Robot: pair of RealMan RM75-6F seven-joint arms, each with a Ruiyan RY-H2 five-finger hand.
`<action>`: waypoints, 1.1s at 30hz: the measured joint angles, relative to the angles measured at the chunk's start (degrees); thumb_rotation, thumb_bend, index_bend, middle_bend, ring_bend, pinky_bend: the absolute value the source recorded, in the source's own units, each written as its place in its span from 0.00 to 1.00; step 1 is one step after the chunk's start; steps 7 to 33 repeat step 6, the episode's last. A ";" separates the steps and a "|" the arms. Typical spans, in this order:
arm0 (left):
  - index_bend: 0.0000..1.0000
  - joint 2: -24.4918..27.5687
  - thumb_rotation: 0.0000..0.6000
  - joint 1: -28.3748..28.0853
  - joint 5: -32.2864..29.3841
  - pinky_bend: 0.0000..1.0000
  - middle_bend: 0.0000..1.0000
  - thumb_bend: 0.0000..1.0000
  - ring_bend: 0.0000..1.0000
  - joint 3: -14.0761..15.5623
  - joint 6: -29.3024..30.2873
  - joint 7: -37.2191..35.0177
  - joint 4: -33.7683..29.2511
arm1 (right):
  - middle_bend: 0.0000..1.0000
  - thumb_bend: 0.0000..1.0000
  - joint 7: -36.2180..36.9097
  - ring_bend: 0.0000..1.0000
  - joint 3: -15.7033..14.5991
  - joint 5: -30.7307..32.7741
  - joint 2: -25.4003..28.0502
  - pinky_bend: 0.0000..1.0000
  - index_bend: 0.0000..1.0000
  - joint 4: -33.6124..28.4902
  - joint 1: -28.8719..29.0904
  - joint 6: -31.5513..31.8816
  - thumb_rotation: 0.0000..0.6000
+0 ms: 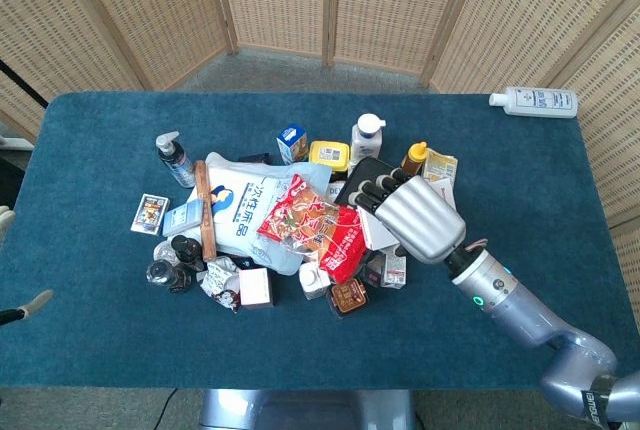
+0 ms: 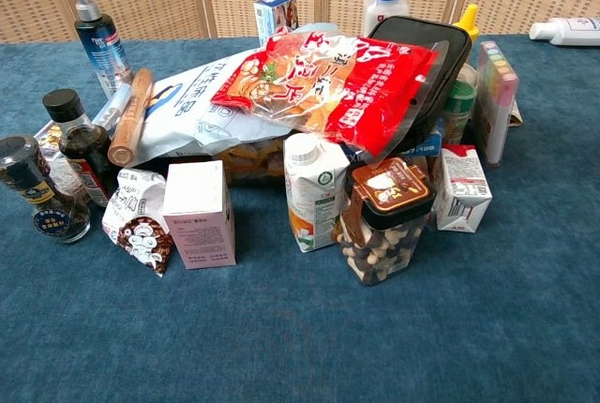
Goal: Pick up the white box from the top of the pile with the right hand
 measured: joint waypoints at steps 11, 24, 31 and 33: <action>0.00 0.25 1.00 0.03 0.40 0.00 0.00 0.00 0.00 0.18 0.08 -0.87 0.25 | 0.68 0.27 -3.80 0.65 3.58 4.17 3.81 0.60 0.39 -5.79 1.16 -0.24 1.00; 0.00 0.25 1.00 0.03 0.40 0.00 0.00 0.00 0.00 0.18 0.08 -0.87 0.25 | 0.68 0.27 -3.80 0.65 3.58 4.17 3.81 0.60 0.39 -5.79 1.16 -0.24 1.00; 0.00 0.25 1.00 0.03 0.40 0.00 0.00 0.00 0.00 0.18 0.08 -0.87 0.25 | 0.68 0.27 -3.80 0.65 3.58 4.17 3.81 0.60 0.39 -5.79 1.16 -0.24 1.00; 0.00 0.25 1.00 0.03 0.40 0.00 0.00 0.00 0.00 0.18 0.08 -0.87 0.25 | 0.68 0.27 -3.80 0.65 3.58 4.17 3.81 0.60 0.39 -5.79 1.16 -0.24 1.00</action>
